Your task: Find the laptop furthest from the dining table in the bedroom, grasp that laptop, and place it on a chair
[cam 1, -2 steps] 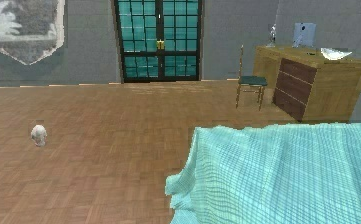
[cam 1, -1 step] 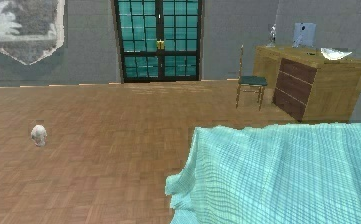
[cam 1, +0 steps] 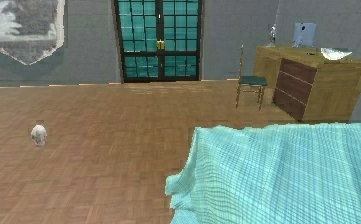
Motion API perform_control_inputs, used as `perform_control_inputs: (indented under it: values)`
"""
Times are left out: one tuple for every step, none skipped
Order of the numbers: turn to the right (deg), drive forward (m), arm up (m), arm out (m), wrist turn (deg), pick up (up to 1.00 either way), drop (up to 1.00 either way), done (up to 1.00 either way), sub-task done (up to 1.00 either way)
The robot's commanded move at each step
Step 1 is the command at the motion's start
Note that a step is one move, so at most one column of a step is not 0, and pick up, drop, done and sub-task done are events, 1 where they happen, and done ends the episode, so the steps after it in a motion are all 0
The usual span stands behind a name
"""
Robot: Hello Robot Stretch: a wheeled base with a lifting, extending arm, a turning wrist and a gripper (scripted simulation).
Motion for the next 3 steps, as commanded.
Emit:
perform_control_inputs:
  values:
    - [0.0,0.00,0.10,0.00,0.0,0.00,0.00,0.00,0.00]
    - [0.0,0.00,0.22,0.00,0.0,0.00,0.00,0.00,0.00]
    - [0.0,0.00,0.00,0.00,-45.0,0.00,0.00,0.00,0.00]
